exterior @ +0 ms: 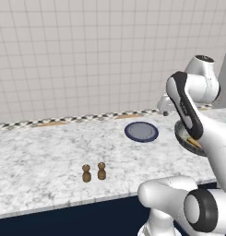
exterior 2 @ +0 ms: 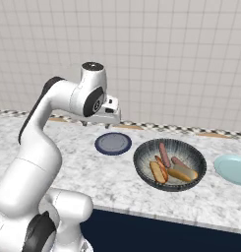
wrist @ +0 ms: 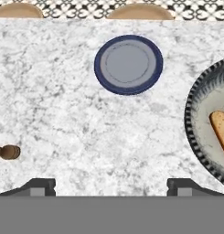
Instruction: Place one bun and one sausage from the bowl on each plate.
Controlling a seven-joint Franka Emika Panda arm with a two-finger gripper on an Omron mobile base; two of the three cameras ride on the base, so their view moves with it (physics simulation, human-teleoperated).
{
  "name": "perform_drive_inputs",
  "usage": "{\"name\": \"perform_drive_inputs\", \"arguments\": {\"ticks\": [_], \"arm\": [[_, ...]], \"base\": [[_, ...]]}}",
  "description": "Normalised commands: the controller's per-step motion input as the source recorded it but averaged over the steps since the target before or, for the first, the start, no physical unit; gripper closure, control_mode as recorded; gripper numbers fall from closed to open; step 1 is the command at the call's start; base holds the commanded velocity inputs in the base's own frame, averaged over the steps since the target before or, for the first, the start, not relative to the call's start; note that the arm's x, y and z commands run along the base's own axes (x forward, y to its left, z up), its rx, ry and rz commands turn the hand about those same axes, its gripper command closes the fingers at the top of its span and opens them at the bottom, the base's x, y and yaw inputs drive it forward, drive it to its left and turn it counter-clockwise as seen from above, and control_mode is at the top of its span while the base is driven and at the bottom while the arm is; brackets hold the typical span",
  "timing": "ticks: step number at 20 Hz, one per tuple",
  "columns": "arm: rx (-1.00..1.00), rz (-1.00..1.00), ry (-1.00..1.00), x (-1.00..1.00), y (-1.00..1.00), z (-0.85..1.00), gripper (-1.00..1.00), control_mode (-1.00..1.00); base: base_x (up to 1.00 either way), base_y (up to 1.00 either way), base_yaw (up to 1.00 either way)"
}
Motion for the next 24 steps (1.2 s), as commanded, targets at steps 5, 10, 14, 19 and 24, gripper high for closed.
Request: {"name": "perform_drive_inputs", "arguments": {"ticks": [5, 10, 14, 19, 24], "arm": [[0.02, -0.05, 0.06, -0.04, -1.00, -0.24, -1.00, -1.00], [-0.02, -0.06, 0.08, 0.00, -0.85, -0.32, -1.00, -1.00], [-0.04, -0.02, 0.07, 0.00, -0.84, -0.50, -1.00, -1.00], [-0.04, 0.00, 0.07, 0.10, -0.50, -0.28, -1.00, -1.00], [0.00, 0.00, 0.01, 0.48, -0.41, -0.36, -1.00, -1.00]], "base": [[0.00, 0.00, 0.00], [0.00, 0.00, 0.00], [0.00, 0.00, 0.00], [0.00, 0.00, 0.00], [0.00, 0.00, 0.00]]}}
